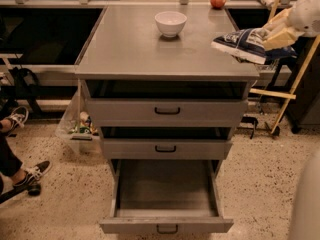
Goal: Place blue chip bag into bottom drawer
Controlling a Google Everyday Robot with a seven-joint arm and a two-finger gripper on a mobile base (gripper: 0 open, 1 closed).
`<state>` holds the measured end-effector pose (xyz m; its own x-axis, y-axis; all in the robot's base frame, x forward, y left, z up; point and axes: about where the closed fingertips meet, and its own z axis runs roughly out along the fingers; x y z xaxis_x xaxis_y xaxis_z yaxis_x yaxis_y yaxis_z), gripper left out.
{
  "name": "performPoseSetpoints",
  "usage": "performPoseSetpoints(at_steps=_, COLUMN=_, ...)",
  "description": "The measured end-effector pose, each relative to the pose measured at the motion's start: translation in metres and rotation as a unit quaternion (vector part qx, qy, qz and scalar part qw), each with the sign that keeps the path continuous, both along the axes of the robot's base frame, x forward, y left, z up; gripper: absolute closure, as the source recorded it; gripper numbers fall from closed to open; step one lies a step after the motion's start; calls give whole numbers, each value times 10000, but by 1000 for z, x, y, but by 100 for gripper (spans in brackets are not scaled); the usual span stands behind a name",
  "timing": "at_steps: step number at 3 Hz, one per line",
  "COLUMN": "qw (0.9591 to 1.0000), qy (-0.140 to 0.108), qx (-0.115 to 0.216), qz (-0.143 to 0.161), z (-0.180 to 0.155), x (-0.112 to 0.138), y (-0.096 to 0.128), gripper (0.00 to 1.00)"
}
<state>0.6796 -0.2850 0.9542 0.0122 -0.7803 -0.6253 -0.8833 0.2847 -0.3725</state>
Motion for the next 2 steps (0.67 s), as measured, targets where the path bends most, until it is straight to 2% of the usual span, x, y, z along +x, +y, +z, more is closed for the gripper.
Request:
performPoseSetpoints(at_steps=1, qw=9984, qy=-112, qx=426, qz=348, z=18, x=-93, y=-14, gripper=100)
performPoseSetpoints(at_steps=2, qw=9984, qy=-107, qx=428, qz=353, z=17, x=-92, y=-13, gripper=100)
